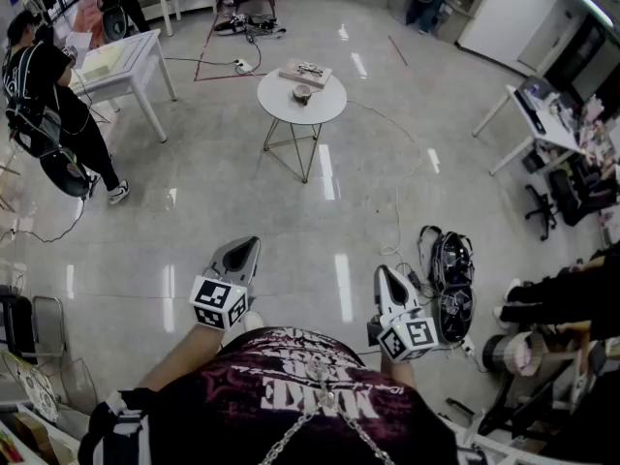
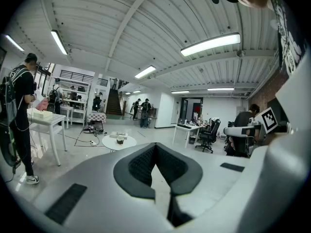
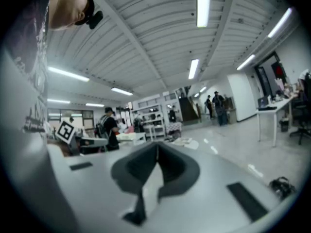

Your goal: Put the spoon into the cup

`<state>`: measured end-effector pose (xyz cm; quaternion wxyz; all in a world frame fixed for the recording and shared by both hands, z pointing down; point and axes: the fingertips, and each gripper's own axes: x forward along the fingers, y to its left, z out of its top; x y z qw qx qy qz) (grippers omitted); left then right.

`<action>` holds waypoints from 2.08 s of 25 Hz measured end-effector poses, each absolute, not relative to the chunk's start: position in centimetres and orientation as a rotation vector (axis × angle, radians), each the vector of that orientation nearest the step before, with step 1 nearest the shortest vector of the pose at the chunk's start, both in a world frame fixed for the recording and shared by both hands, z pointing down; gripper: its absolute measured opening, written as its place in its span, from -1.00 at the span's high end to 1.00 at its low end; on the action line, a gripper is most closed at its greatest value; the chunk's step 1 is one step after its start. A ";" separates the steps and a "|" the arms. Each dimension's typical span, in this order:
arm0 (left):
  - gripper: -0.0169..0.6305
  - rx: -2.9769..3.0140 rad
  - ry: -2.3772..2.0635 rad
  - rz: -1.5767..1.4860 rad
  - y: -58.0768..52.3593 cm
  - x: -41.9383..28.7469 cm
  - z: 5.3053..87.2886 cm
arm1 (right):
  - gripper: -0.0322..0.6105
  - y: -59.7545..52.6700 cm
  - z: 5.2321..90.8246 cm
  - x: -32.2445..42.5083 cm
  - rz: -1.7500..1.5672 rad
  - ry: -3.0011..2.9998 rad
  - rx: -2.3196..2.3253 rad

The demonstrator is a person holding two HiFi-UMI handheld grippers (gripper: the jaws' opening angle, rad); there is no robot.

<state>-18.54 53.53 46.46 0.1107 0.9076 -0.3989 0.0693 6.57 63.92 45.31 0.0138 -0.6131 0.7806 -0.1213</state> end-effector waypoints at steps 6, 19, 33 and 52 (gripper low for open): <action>0.87 2.661 -1.179 0.193 54.3 -14.7 46.0 | 0.79 64.4 45.4 9.3 -0.401 2.447 -1.860; 0.87 2.559 -1.307 0.215 56.0 -12.0 47.7 | 0.79 61.4 48.5 10.3 -0.584 2.591 -1.603; 0.87 2.689 -1.028 0.256 45.4 -9.8 49.8 | 0.79 49.0 49.0 3.6 -0.638 2.644 -1.610; 0.87 2.684 -0.857 0.191 32.5 -15.0 52.6 | 0.79 36.2 49.1 -4.4 -0.636 2.688 -1.768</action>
